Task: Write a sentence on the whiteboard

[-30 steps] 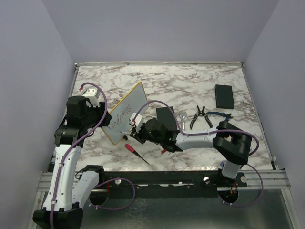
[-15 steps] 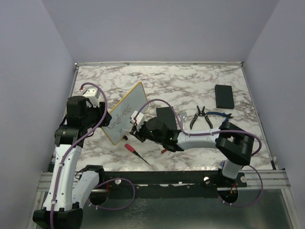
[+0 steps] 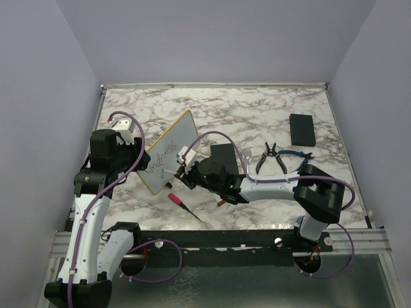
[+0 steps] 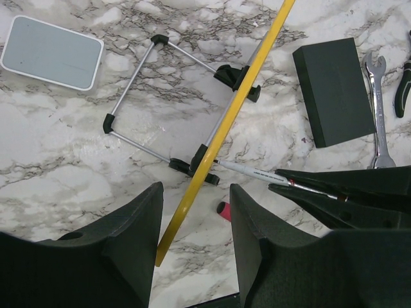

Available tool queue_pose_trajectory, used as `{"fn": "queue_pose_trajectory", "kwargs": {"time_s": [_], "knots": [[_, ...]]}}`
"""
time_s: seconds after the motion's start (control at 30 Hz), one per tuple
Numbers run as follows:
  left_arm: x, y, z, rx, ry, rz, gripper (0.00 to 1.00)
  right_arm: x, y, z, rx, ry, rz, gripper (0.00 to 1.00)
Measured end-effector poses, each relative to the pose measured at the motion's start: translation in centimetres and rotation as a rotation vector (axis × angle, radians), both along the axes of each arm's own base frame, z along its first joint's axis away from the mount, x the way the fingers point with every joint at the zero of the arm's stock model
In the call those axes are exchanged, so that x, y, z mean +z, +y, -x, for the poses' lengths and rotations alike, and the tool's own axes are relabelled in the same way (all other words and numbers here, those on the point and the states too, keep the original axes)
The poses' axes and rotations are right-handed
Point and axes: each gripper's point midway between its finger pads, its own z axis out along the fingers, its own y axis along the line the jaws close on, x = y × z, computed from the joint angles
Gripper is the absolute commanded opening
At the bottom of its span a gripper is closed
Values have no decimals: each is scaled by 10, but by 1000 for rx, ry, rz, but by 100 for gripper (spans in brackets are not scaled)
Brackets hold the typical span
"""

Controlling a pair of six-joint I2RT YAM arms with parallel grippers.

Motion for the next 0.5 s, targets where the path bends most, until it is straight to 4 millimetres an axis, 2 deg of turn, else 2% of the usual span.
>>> {"fn": "queue_pose_trajectory", "kwargs": {"time_s": [0.5], "knots": [[0,0,0,0,0,0,47,-28,-3,3,-15,59,43,1]]}}
